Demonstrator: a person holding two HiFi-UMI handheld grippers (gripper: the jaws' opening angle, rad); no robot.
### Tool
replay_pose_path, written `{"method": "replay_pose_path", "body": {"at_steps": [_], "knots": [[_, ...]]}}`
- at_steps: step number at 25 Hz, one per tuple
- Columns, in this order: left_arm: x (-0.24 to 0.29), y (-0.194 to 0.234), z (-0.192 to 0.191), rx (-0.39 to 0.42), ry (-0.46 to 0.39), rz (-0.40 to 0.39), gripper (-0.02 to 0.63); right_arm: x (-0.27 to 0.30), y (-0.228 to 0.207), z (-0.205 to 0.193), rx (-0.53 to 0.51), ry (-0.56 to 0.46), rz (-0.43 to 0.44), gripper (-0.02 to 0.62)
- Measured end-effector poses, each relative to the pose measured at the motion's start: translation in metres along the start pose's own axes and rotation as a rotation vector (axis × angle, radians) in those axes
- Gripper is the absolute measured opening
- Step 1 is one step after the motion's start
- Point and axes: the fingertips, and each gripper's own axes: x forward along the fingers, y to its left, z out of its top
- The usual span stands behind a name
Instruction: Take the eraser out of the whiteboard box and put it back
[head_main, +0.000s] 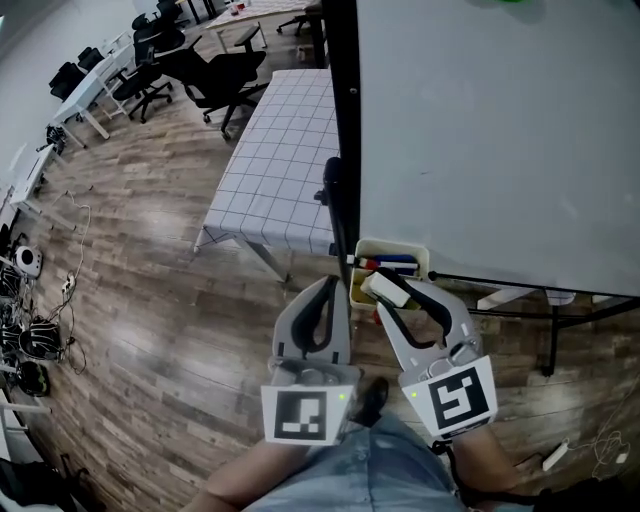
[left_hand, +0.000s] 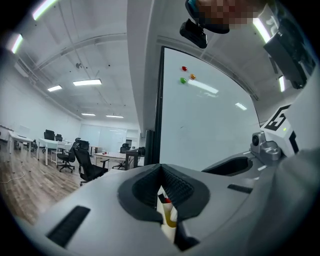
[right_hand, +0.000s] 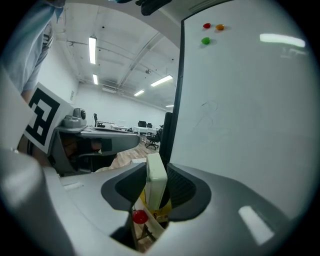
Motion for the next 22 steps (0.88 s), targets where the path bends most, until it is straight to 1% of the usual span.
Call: {"method": "replay_pose_path", "body": {"at_steps": [7,12,15,18,22], "knots": [[0.008,0.012,-0.011,-0.008,0.047,-0.026,0.005,0.020,0.005,-0.021,0.029,0.057,-0.007,0.126],[0.012,0.014,-0.015,0.004,0.076,-0.041,0.005,0.026,0.007,-0.033,0.049,0.091,0.002,0.129],[0.016,0.012,-0.016,0.007,0.087,-0.050,0.005,0.029,0.006,-0.041,0.066,0.115,0.001,0.131],[0.018,0.010,-0.018,0.001,0.098,-0.056,0.005,0.033,0.007,-0.051,0.090,0.146,0.018,0.137],[0.020,0.008,-0.017,0.002,0.091,-0.070,0.005,0.035,0.007,-0.053,0.099,0.148,0.028,0.143]]}}
